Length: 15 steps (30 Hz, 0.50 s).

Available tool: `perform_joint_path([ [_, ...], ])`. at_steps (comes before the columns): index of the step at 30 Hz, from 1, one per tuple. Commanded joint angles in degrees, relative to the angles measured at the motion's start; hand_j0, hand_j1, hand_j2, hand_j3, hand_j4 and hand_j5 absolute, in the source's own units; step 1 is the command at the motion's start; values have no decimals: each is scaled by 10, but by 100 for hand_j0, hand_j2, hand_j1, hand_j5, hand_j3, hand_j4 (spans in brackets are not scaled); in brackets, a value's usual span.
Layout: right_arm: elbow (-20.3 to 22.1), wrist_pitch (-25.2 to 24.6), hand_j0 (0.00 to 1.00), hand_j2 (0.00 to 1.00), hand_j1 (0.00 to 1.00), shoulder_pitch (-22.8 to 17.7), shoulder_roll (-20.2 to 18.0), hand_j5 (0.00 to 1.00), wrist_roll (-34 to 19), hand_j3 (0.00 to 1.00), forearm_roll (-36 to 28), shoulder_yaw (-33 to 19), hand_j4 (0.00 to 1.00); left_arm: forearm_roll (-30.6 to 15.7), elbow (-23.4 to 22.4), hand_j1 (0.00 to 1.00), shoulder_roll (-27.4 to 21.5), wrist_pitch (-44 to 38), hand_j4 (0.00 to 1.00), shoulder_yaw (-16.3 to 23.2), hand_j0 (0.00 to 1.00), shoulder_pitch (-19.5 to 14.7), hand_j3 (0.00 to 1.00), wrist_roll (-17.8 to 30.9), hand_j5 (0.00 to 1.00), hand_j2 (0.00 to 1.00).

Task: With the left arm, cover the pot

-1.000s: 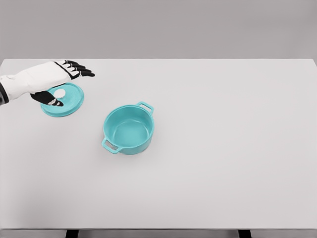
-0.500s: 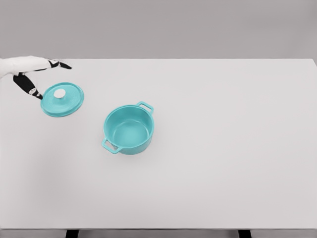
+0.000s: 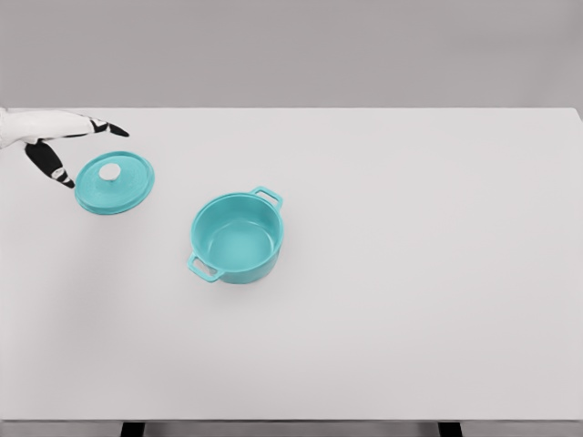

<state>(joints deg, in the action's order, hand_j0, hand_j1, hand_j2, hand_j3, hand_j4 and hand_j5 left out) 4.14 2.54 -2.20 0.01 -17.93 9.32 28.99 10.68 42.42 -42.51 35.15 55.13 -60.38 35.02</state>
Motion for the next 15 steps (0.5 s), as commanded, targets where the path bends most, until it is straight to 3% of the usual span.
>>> perform_joint_path([
  [1,0,0,100,100,100,0,0,100,0,100,0,0,100,3,1,96,4,-1,96,-1,96,0,96,0,96,96],
  [8,0,0,100,100,100,0,0,100,-1,100,0,0,100,29,1,84,26,-1,84,0,84,3,84,0,84,84],
  [15,0,0,100,100,100,0,0,100,0,100,0,0,100,32,1,85,26,-1,85,1,85,7,85,0,85,85],
])
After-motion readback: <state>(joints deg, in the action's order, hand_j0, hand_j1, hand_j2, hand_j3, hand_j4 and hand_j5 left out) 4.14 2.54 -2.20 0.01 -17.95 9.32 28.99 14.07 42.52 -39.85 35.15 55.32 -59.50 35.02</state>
